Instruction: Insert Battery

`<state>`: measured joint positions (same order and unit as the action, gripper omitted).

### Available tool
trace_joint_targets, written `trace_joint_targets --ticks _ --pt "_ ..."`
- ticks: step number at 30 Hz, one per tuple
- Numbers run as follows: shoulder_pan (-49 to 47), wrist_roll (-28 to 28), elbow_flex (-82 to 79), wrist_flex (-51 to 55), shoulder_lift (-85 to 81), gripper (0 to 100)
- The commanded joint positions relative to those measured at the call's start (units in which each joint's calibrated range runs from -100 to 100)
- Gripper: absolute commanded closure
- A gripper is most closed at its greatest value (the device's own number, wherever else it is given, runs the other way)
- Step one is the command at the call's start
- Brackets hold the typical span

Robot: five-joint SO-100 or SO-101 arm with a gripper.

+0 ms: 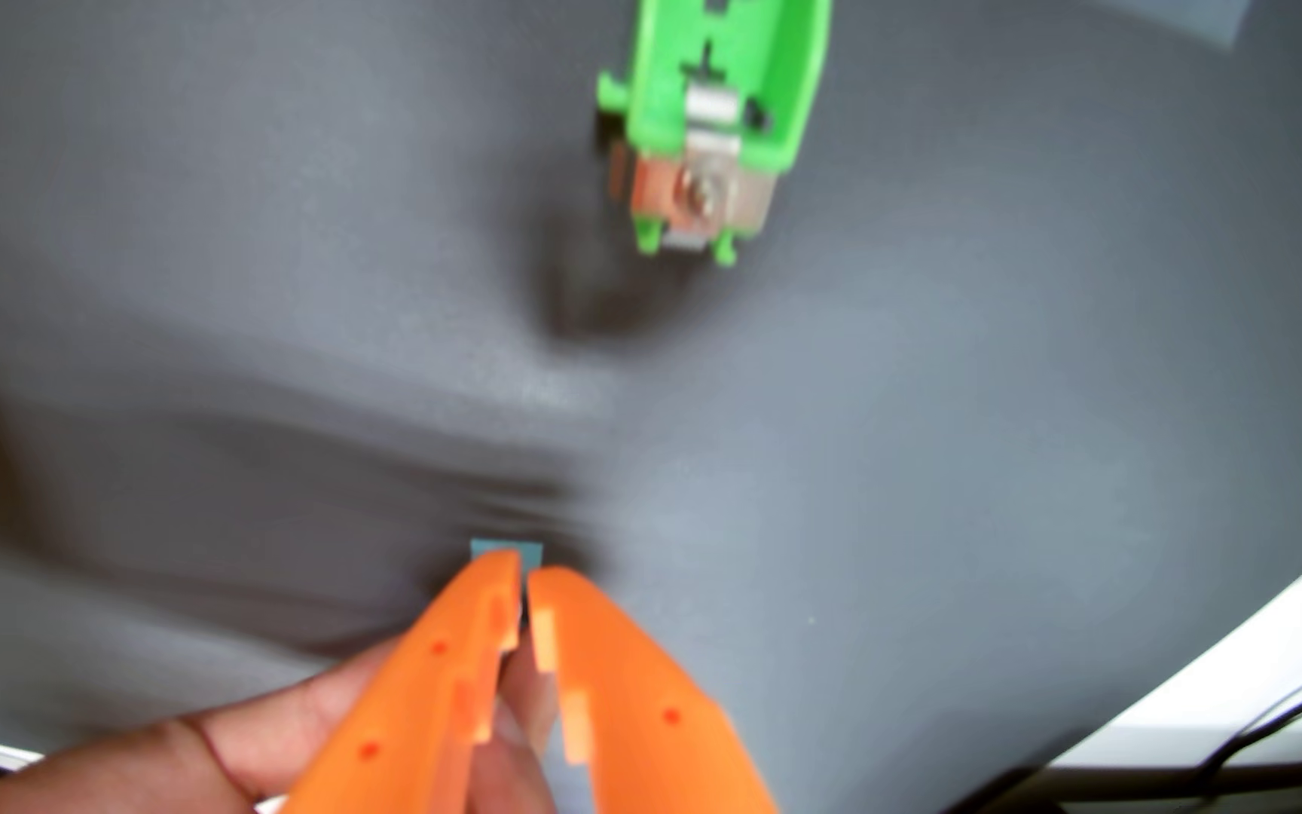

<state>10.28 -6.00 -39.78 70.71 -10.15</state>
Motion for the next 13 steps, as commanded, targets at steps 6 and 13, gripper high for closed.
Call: trace_joint_targets --ticks 6,13 --pt "0.1 -0.1 2.3 0.3 -1.7 98" --pt "0.5 -0.1 2.3 0.2 -1.7 98"
